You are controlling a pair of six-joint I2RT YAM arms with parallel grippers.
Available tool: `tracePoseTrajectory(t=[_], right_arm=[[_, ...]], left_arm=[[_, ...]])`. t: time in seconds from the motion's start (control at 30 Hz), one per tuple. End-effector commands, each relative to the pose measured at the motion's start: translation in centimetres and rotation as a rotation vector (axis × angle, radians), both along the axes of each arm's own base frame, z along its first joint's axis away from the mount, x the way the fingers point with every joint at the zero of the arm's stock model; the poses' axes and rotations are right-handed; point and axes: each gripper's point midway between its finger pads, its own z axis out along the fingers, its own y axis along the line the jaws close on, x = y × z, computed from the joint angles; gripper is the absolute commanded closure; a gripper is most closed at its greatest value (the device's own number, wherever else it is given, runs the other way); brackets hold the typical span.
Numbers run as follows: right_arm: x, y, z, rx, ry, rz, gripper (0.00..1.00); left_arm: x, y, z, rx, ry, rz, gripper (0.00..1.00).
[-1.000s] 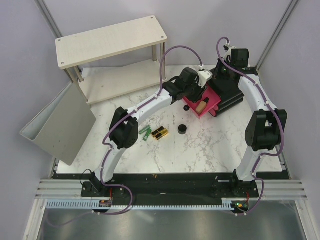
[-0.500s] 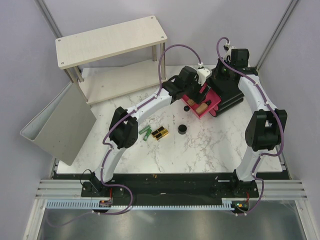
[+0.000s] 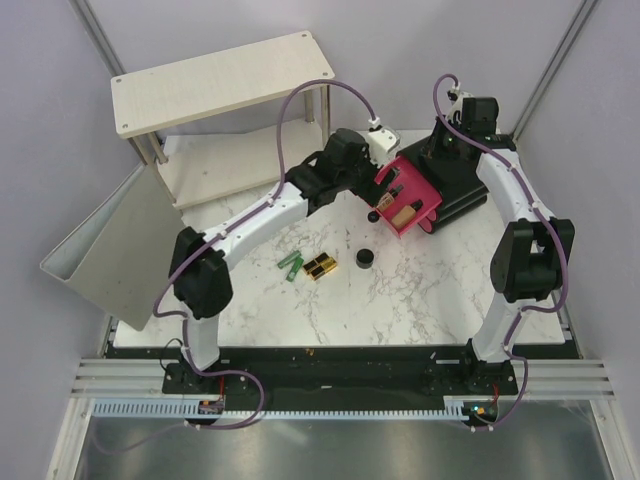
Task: Organize the makeup
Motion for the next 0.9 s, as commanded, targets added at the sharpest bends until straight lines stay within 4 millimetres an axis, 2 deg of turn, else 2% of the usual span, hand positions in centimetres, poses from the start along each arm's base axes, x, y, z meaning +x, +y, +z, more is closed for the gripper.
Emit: tracePoseTrajectory(t=[0.0, 0.03, 0.1, 0.13, 0.27, 0.33, 0.6, 0.63, 0.7, 0.87], right_arm=[[-4.6, -0.6, -7.4, -0.046, 0.290, -0.007, 1.00], [-4.5, -0.7, -7.3, -0.046, 0.286, -0.006, 1.00], [-4.6, -0.7, -7.5, -0.044, 0.293, -0.007, 1.00], [-4.6, -0.7, -7.5, -0.046, 0.293, -0.007, 1.00], [-4.6, -0.6, -7.7, -0.043, 0.298, -0.005, 1.00], [-4.6, -0.6, -7.8, -0.042, 0.300, -0.007, 1.00], [-4.7, -0.7, -7.7, -0.045, 0.296, -0.006, 1.00], [-4.6, -0.7, -7.6, -0.044, 0.295, -0.007, 1.00], [-4.7, -0.6, -7.6, -0.042, 0.297, -0.007, 1.00], [-4.6, -0.7, -7.5, -0.046, 0.291, -0.007, 1.00]], left_arm=[[-2.0, 3.4, 2.3, -0.002, -0.084, 0.000, 0.03], [-2.8, 4.0, 0.5, 0.013, -0.067, -0.006, 0.03], [-4.2, 4.5, 0.6, -0.006, -0.063, -0.042, 0.03], [-4.9, 5.0, -1.5, 0.017, -0.030, -0.050, 0.03], [-6.8, 4.8, -4.4, 0.002, 0.068, -0.084, 0.07], [-6.9, 4.5, -5.6, -0.005, 0.104, -0.087, 0.09], [-6.2, 1.9, -6.9, -0.047, 0.136, -0.136, 0.11], [-5.9, 1.5, -6.4, -0.054, 0.125, -0.147, 0.11], [-5.8, 1.0, -7.2, -0.047, 0.139, -0.165, 0.12], [-4.7, -0.3, -7.1, -0.060, 0.136, -0.169, 0.13]])
